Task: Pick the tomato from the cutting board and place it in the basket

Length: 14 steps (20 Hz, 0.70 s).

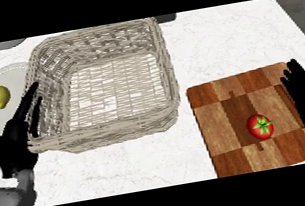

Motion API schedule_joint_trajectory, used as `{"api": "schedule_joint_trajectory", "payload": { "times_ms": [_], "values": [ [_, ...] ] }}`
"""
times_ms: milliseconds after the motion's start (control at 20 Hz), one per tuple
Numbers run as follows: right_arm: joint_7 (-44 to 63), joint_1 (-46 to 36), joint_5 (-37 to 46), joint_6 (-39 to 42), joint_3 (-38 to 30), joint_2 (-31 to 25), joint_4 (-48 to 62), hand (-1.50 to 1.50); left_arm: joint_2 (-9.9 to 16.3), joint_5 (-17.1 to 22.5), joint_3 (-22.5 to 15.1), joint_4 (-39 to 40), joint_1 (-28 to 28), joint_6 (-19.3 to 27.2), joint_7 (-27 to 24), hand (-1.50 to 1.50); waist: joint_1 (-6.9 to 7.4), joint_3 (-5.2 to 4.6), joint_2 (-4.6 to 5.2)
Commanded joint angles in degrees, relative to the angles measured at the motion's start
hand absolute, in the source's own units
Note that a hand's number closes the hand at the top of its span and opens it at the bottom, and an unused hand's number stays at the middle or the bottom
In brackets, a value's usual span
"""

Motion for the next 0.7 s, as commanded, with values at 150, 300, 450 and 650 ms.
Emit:
{"api": "schedule_joint_trajectory", "payload": {
  "times_ms": [150,300,450,650],
  "values": [
    [-5.19,-9.92,-5.94,14.93,1.96,-0.21,-8.24,1.50,-1.45,3.36,-4.10,4.23,5.90,-4.26,5.84,0.00,3.64,0.92,0.77],
    [-9.78,-14.64,-2.17,25.80,10.68,-2.04,-14.42,1.50,-1.51,5.11,-5.56,5.63,7.17,-6.55,6.87,0.00,6.02,0.87,1.47],
    [-12.65,-10.91,-0.94,28.80,15.89,0.43,-17.02,1.50,-0.58,4.96,-6.14,7.44,9.37,-7.62,6.95,0.00,3.47,0.95,1.12],
    [-12.76,-8.86,9.62,22.93,19.03,-1.40,-18.26,-1.50,1.05,5.43,-4.76,6.64,12.39,-8.68,6.38,0.00,1.85,0.69,0.83]
  ]
}}
